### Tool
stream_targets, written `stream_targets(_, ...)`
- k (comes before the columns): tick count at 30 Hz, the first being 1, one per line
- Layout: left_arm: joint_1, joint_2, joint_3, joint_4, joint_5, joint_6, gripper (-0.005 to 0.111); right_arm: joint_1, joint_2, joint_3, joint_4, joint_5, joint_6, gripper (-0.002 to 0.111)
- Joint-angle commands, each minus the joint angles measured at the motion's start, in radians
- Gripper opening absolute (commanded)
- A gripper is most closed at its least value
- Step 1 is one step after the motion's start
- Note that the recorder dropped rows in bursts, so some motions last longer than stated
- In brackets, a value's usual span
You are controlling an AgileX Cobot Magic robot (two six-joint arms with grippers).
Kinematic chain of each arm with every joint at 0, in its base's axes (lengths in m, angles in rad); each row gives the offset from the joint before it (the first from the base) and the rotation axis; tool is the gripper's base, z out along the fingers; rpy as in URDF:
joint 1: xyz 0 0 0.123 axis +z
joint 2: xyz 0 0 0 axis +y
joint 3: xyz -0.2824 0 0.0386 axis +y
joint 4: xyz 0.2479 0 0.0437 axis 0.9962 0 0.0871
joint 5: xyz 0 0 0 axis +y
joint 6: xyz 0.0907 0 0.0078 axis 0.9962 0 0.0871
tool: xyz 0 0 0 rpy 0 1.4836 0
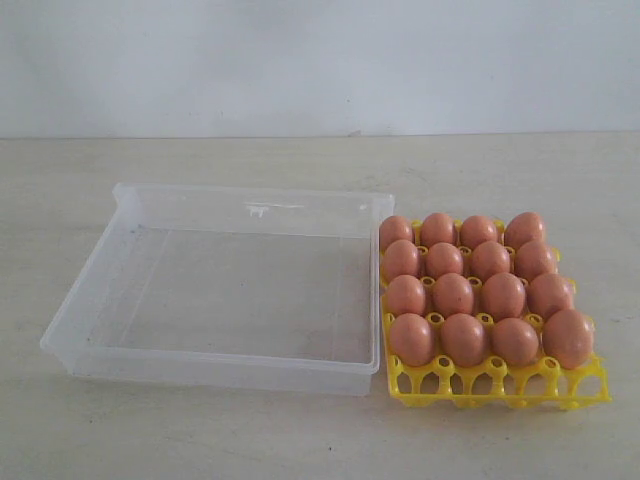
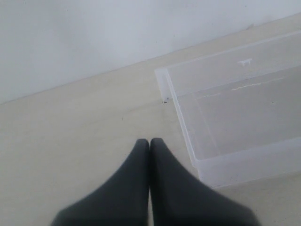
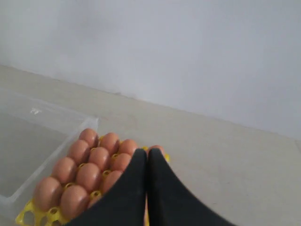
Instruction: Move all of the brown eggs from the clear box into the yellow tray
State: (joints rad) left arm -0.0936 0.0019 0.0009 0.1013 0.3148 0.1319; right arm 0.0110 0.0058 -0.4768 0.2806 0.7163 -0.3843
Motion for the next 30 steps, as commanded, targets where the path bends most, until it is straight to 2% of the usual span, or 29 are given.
stream_targets(1, 0.001, -0.002, -0.001, -0.008, -0.008, 0.000, -0.004, -0.001, -0.006, 0.041, -0.057, -0.156, 0.005, 0.000)
stream_targets(5, 0.001, -0.002, -0.001, -0.008, -0.008, 0.000, -0.004, -0.001, -0.006, 0.079, -0.100, -0.240, 0.048, 0.000)
stream_targets(8, 0.001, -0.002, -0.001, -0.008, -0.008, 0.000, -0.004, -0.001, -0.006, 0.131, -0.202, -0.334, 0.154, 0.000)
stream_targets(13, 0.001, -0.002, -0.001, -0.008, -0.008, 0.000, -0.004, -0.001, -0.006, 0.348, -0.588, -0.581, 0.530, 0.000)
stream_targets(16, 0.001, -0.002, -0.001, -0.008, -0.008, 0.000, -0.004, -0.001, -0.006, 0.477, -0.642, -0.617, 0.661, 0.000)
stream_targets(17, 0.001, -0.002, -0.001, -0.008, -0.008, 0.000, -0.004, -0.001, -0.006, 0.477, -0.643, -0.612, 0.664, 0.000)
stream_targets(18, 0.001, -0.002, -0.001, -0.008, -0.008, 0.000, -0.004, -0.001, -0.006, 0.477, -0.631, -0.496, 0.664, 0.000)
stream_targets(21, 0.001, -0.002, -0.001, -0.008, -0.008, 0.000, -0.004, -0.001, -0.006, 0.477, -0.630, -0.391, 0.664, 0.000)
stream_targets(30, 0.001, -0.002, -0.001, -0.008, -0.008, 0.000, -0.004, -0.001, -0.006, 0.477, -0.610, -0.352, 0.664, 0.000)
